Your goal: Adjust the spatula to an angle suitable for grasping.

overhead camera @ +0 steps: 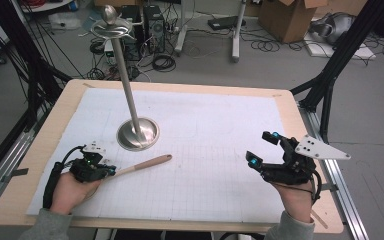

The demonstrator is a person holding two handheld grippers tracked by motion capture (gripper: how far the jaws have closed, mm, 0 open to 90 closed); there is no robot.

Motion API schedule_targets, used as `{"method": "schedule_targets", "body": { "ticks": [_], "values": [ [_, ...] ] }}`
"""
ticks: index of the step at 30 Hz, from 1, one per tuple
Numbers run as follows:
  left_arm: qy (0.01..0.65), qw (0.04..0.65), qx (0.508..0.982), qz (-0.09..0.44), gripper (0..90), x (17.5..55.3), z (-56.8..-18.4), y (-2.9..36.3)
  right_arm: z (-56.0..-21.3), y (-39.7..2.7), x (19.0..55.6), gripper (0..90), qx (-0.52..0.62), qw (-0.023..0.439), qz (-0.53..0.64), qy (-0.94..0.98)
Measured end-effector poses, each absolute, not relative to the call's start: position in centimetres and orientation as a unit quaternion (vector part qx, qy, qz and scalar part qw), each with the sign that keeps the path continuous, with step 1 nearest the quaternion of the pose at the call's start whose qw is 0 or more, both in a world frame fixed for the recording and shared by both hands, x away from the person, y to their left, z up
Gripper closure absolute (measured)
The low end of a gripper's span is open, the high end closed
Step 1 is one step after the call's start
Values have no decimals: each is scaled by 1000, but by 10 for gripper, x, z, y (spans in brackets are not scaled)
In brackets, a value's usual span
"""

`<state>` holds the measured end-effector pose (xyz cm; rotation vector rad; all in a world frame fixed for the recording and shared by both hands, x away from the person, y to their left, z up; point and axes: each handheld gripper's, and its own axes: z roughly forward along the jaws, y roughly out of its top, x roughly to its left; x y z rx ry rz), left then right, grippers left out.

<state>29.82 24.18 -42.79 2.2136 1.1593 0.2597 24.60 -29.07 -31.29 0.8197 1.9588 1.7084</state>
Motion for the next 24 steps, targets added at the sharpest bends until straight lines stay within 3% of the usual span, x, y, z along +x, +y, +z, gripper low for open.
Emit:
{"method": "schedule_targets", "body": {
  "ticks": [17,24],
  "values": [
    [445,316,830,113,896,297,-429,241,-313,-285,250,158,290,201,609,710],
    [437,346,819,134,896,295,-419,244,-314,-286,250,158,291,202,608,710]
  ]
}}
